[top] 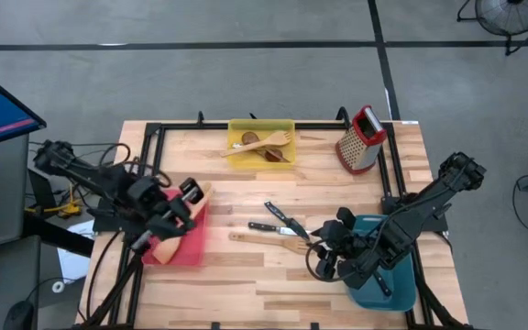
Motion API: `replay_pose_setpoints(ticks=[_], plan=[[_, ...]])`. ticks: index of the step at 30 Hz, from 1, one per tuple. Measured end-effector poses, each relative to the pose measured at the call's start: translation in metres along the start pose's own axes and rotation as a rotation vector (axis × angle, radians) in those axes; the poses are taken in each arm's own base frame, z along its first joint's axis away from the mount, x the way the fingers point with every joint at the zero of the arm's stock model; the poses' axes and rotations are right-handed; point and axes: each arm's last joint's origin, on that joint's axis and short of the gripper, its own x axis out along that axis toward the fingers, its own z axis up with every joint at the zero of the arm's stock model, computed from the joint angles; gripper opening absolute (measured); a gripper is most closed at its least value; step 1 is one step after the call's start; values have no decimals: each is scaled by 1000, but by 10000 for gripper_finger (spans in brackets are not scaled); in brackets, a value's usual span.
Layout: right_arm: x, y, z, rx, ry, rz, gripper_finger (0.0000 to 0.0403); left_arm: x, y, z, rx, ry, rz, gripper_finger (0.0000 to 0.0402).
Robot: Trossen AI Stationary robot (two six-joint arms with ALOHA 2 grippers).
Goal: Pick & Place Kitchen Items
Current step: Put the black knife into the blue bin
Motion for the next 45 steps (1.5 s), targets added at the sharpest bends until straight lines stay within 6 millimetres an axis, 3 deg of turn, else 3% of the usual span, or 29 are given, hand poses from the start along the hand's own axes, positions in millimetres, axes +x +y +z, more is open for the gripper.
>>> replay_pose_setpoints(ticks=[16, 26, 33, 41, 45], plan=[[0, 0, 0, -5, -5, -1, 163, -5, -35, 25, 55, -276, -354, 53], [0, 0, 0, -5, -5, -1, 163, -6, -45, 24, 176, -314, -381, 53], [0, 0, 0, -5, -4, -1, 163, 1, -28, 4, 240, -93, -109, 54], [0, 0, 0, -3, -6, -2, 163, -1, -2, -40, 441, 247, 555, 54], [2, -1, 4, 14, -52, -26, 163, -4, 12, -68, 533, 358, 739, 54]])
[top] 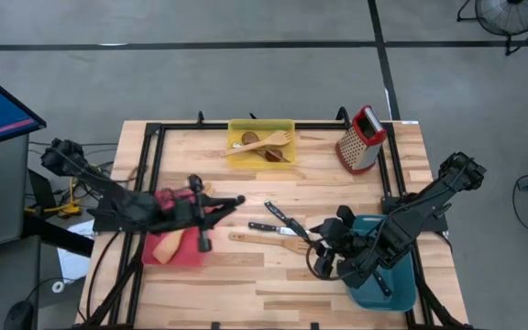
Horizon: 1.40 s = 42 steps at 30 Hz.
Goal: Pick & Place Kitchen Items
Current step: Put the black knife into the blue bin
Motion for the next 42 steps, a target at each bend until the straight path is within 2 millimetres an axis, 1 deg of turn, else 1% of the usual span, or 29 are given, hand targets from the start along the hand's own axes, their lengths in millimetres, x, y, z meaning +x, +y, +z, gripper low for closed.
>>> replay_pose_setpoints(ticks=[4, 9, 13, 15, 20, 28, 31, 35, 42], plan=[[5, -3, 7, 46, -50, -36, 163, 13, -9, -27, 79, 79, 14, 54], [16, -13, 18, 201, -123, -116, 163, 27, -18, -60, 158, 181, 74, 54], [25, -21, 28, 269, -193, -176, 163, 37, -19, -77, 120, 218, 148, 54], [29, -24, 33, 295, -225, -196, 165, 41, -19, -83, 80, 217, 165, 54], [38, -27, 47, 296, -268, -198, 185, 45, -18, -84, 25, 200, 185, 54], [46, -28, 68, 300, -340, -166, 276, 44, -17, -81, 0, 187, 188, 54], [48, -28, 74, 307, -367, -155, 300, 44, -17, -81, -30, 182, 191, 54], [52, -30, 81, 331, -373, -119, 315, 44, -17, -79, -42, 172, 191, 54], [56, -33, 87, 356, -368, -98, 318, 46, -15, -78, -63, 154, 183, 54]])
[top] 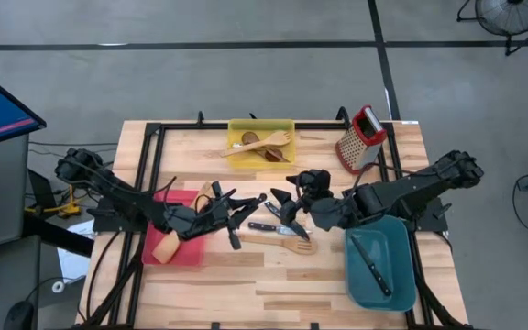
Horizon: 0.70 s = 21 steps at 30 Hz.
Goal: Pick & Place Kitchen Items
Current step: Put the black knife into the blue bin
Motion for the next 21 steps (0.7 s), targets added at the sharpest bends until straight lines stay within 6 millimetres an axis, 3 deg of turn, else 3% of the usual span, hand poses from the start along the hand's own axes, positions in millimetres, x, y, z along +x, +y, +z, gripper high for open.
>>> replay_pose_setpoints(ticks=[15, 21], plan=[[7, 3, 8, 30, -29, 40, 318, 19, 20, 1, -19, -22, 20, 53], [30, 8, -6, 28, -7, 40, 318, 24, 24, 1, -18, -30, -27, 53]])
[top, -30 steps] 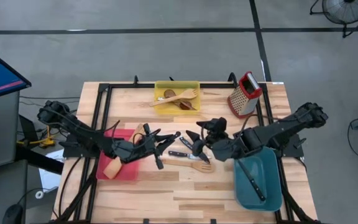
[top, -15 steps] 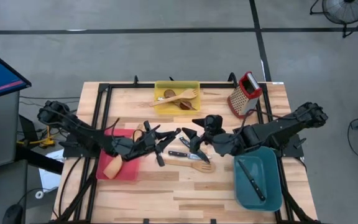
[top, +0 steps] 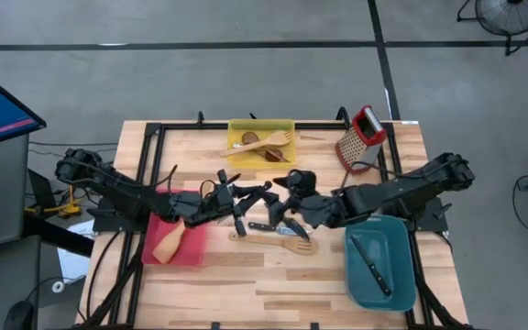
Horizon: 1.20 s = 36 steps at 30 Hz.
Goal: Pick & Place Kitchen Items
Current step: Put the black knife into the blue bin
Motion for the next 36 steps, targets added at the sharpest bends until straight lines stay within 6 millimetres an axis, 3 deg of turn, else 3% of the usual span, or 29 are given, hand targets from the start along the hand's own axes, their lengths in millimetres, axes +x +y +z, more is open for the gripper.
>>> replay_pose_setpoints(ticks=[3, 11, 18, 23, 31, 36], plan=[[9, 0, -12, -41, 22, -8, 318, 0, 0, -1, 10, 6, 2, 53], [19, 4, -14, -47, -7, 10, 316, 1, -1, -3, 19, 15, 1, 53], [20, 4, -15, -45, -12, 7, 279, 2, 1, -3, 21, 17, 10, 53], [20, 4, -15, -37, -12, 7, 224, 2, 1, -3, 21, 18, 13, 53], [21, 5, -12, -24, -10, 26, 57, 3, 1, -5, 32, 23, 5, 53], [22, 6, -12, -40, -3, 45, 50, 3, 2, -4, 30, 23, 14, 53]])
